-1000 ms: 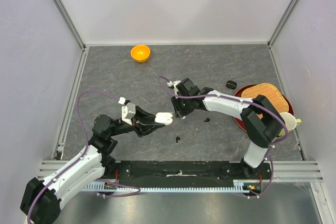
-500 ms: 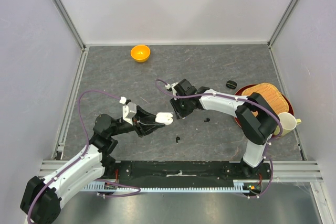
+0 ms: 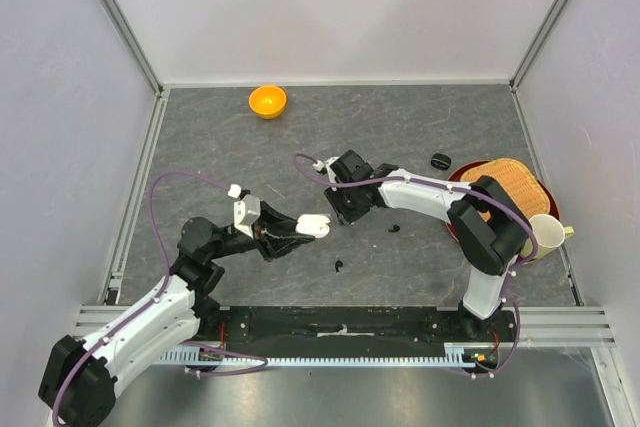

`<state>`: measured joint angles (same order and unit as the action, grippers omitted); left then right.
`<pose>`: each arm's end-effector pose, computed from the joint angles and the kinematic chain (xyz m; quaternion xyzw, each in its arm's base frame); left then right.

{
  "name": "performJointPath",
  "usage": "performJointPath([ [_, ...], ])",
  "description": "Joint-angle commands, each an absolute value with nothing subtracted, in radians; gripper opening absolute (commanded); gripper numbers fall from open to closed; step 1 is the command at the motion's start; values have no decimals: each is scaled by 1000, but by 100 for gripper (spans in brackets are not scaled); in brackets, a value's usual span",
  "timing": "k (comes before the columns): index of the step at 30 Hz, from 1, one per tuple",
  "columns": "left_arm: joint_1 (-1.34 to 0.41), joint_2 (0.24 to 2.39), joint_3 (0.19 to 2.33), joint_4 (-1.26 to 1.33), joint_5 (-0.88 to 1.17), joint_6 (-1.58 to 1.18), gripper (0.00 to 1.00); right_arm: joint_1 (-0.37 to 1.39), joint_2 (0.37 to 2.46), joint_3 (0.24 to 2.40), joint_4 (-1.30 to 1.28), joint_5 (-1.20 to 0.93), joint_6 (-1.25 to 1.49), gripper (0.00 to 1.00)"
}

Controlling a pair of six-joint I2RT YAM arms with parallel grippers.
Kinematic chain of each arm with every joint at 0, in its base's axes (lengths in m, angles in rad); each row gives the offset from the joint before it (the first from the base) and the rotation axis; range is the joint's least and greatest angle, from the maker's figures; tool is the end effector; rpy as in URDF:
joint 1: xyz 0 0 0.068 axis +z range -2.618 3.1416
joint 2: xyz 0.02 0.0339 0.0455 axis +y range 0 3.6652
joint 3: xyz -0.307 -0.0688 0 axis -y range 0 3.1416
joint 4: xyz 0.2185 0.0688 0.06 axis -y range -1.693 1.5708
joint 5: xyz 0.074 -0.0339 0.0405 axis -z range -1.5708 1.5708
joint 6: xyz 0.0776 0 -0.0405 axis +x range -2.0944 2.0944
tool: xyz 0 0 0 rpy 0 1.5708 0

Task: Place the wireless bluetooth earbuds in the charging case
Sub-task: Pick up the earbud from the center of the board.

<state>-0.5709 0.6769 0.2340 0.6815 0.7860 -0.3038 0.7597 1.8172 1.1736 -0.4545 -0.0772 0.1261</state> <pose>0.0789 -0.1159 0.2968 0.3744 0.5256 -0.5220 0.5577 0.2675 0.2623 0.1933 -0.3112 0.9203 0.1342 0.1953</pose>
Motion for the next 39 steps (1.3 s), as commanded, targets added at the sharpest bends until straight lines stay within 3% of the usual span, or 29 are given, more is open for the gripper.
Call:
performJointPath([
  [1,-574,683,245,701,772,-271,2,764,1835,1210,-472,-38,100,39],
  [23,-574,687,244,701,769,-272,2,764,1855,1243,-489,44,69,32],
  [39,-574,696,245,706,769,-275,2,759,1844,1239,-491,106,80,36],
])
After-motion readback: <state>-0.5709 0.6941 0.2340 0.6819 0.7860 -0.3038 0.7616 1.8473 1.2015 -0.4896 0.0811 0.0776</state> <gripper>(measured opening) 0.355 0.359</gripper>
